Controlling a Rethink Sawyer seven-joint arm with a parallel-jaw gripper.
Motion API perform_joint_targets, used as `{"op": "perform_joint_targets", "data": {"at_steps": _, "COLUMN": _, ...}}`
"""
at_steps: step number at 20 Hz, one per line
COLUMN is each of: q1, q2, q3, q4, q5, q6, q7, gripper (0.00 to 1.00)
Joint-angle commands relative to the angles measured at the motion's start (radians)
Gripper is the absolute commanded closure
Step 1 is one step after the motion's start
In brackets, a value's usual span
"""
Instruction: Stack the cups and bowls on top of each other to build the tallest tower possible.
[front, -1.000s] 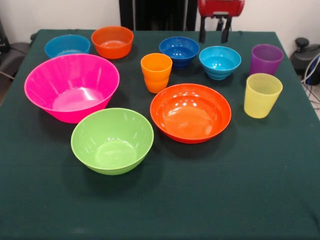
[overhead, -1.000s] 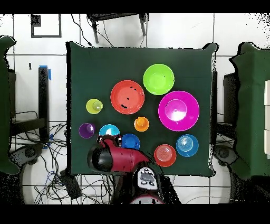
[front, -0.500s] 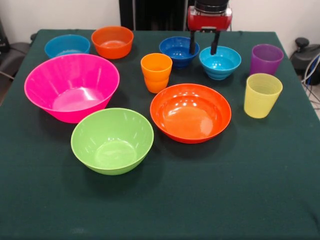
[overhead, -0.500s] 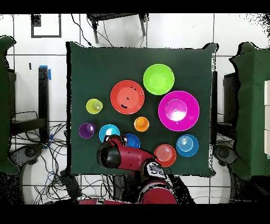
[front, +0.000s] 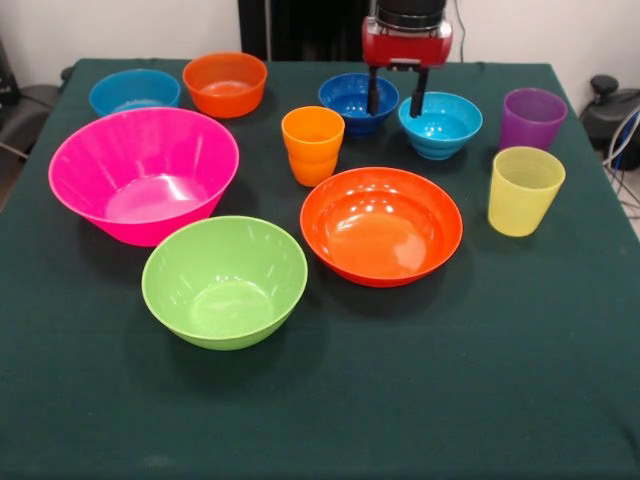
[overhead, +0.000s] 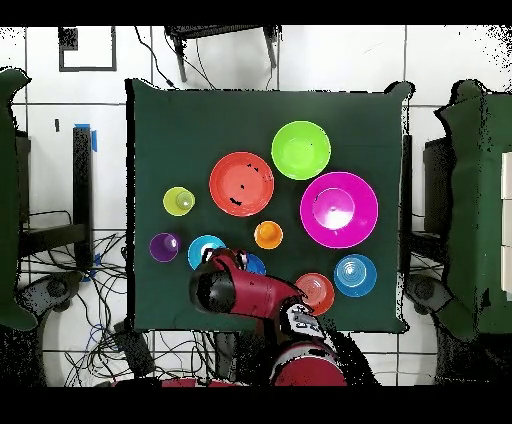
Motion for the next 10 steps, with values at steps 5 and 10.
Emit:
{"op": "perform_joint_targets", "data": {"at_steps": 5, "q1": 0.032, "q2": -0.019, "q3": 0.049, "q4": -0.125, "q5": 0.019, "q6": 0.117, "q7": 0.131, "gripper": 0.00}}
{"op": "perform_joint_targets", "data": {"at_steps": 10, "q1": 0.049, "q2": -0.015, "q3": 0.036, "q4": -0.135, "q5": 0.026, "q6": 0.128, "q7": 0.140, "gripper": 0.00}}
